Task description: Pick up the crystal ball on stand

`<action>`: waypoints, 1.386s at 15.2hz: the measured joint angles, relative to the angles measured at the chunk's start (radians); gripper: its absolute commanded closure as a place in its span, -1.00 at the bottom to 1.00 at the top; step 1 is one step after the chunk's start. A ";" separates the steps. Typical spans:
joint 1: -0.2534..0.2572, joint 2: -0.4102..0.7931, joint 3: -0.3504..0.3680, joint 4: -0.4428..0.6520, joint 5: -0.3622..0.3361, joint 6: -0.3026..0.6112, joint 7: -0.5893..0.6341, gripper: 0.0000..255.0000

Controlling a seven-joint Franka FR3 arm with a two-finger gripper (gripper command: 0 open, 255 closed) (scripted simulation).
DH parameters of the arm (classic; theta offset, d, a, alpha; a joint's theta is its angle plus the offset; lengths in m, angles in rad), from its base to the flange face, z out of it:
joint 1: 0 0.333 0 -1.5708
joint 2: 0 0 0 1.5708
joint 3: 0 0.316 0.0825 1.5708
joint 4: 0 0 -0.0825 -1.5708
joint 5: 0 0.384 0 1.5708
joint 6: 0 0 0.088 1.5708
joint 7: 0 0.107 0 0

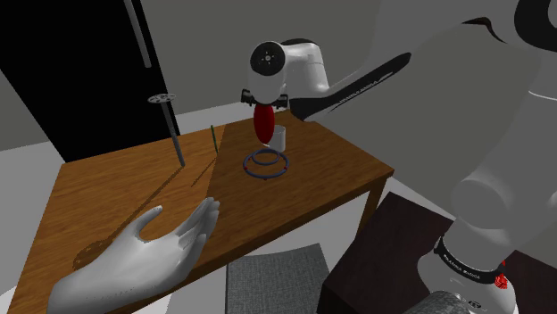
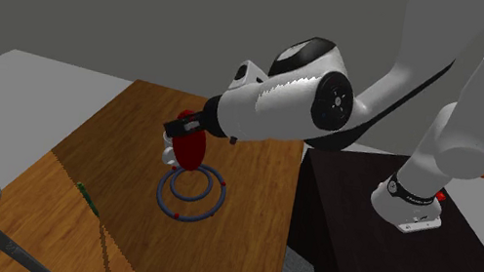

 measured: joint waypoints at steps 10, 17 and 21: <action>0.001 0.002 0.000 0.000 -0.005 -0.001 0.005 1.00; -0.009 -0.039 0.005 0.031 0.077 -0.008 -0.080 1.00; -0.016 -0.072 0.006 0.045 0.131 -0.010 -0.133 1.00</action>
